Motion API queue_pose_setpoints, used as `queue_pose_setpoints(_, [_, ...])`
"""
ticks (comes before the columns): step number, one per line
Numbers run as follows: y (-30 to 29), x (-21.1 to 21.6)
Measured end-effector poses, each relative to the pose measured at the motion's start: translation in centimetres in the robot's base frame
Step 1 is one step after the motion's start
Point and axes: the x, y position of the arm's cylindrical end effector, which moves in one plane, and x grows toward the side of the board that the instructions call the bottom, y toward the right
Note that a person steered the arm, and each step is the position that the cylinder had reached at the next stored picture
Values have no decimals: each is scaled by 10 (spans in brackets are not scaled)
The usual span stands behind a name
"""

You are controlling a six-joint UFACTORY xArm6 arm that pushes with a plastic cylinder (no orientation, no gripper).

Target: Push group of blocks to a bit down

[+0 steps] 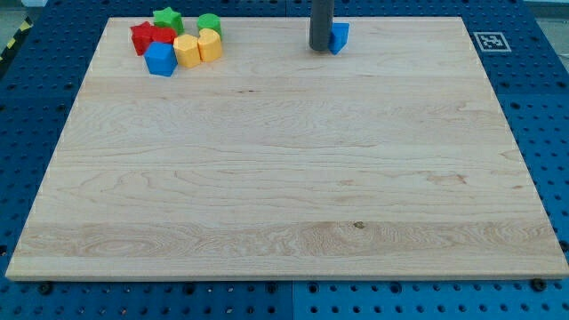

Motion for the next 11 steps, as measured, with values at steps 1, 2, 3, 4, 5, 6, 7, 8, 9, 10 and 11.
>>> queue_pose_setpoints(1, [2,5])
queue_pose_setpoints(2, [7,27])
queue_pose_setpoints(3, [-28,66])
queue_pose_setpoints(4, [-73,114])
queue_pose_setpoints(5, [-132,152])
queue_pose_setpoints(6, [-211,152])
queue_pose_setpoints(7, [-299,124])
queue_pose_setpoints(8, [-354,75])
queue_pose_setpoints(9, [-356,62])
queue_pose_setpoints(10, [-350,-15])
queue_pose_setpoints(11, [-325,-68])
